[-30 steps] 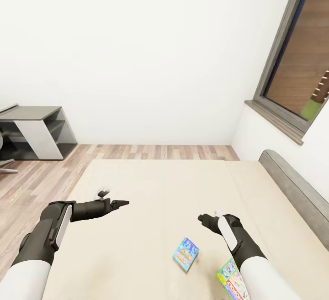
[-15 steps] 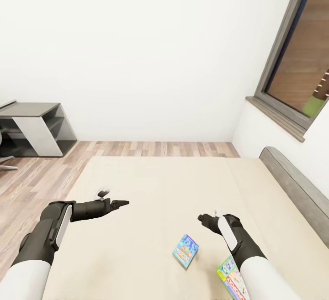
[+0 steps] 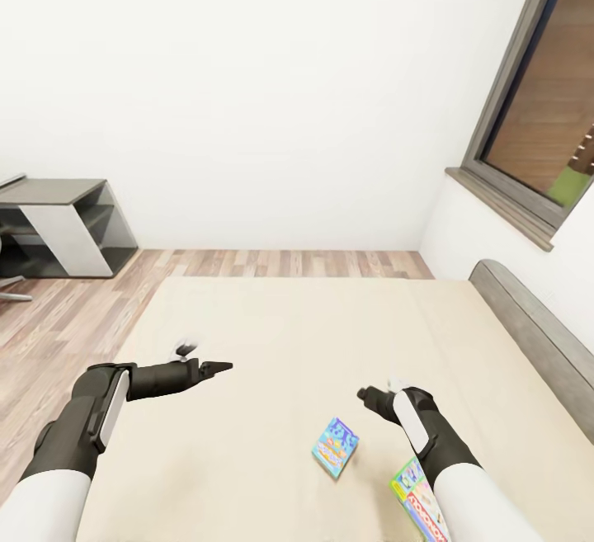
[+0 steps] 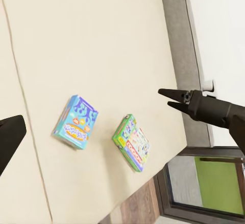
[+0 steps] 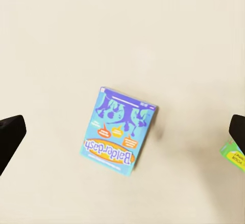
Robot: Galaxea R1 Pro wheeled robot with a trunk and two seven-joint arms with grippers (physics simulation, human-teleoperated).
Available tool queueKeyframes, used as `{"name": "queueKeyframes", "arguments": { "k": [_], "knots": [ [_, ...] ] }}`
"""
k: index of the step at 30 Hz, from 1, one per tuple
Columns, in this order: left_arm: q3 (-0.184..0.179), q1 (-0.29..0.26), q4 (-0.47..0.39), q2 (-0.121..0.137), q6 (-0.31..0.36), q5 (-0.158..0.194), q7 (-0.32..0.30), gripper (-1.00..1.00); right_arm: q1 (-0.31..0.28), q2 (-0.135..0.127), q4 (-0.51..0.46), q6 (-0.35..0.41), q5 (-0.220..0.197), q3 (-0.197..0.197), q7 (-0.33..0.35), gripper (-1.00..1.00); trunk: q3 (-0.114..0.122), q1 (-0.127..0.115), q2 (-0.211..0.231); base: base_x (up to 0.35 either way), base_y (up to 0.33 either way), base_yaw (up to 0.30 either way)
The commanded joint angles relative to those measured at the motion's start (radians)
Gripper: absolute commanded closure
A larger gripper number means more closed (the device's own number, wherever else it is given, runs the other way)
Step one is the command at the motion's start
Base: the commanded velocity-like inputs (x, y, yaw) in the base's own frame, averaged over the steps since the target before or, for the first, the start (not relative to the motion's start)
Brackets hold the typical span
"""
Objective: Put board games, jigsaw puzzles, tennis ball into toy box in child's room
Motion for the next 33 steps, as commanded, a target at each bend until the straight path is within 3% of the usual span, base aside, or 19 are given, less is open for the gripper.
{"name": "queueKeyframes", "arguments": {
  "k": [1, 13, 33],
  "knots": [
    [0.002, -0.001, 0.000, 0.000, 0.008, -0.001, -0.005, -1.00, -0.001, 0.001, -0.002, 0.003, -0.011, -0.003, -0.008, -1.00, -0.004, 0.001, -0.002, 0.000, 0.000, 0.000],
    [0.001, -0.003, -0.056, 0.007, 0.007, 0.000, -0.038, -1.00, -0.001, -0.008, -0.002, 0.006, -0.012, -0.004, -0.008, -1.00, -0.023, 0.001, -0.002, 0.000, 0.000, 0.000],
    [-0.002, -0.004, -0.086, 0.012, 0.007, -0.006, -0.032, -1.00, -0.001, -0.005, 0.000, 0.007, -0.011, -0.004, -0.009, -1.00, -0.056, 0.001, -0.002, 0.000, 0.000, 0.000]
  ]
}}
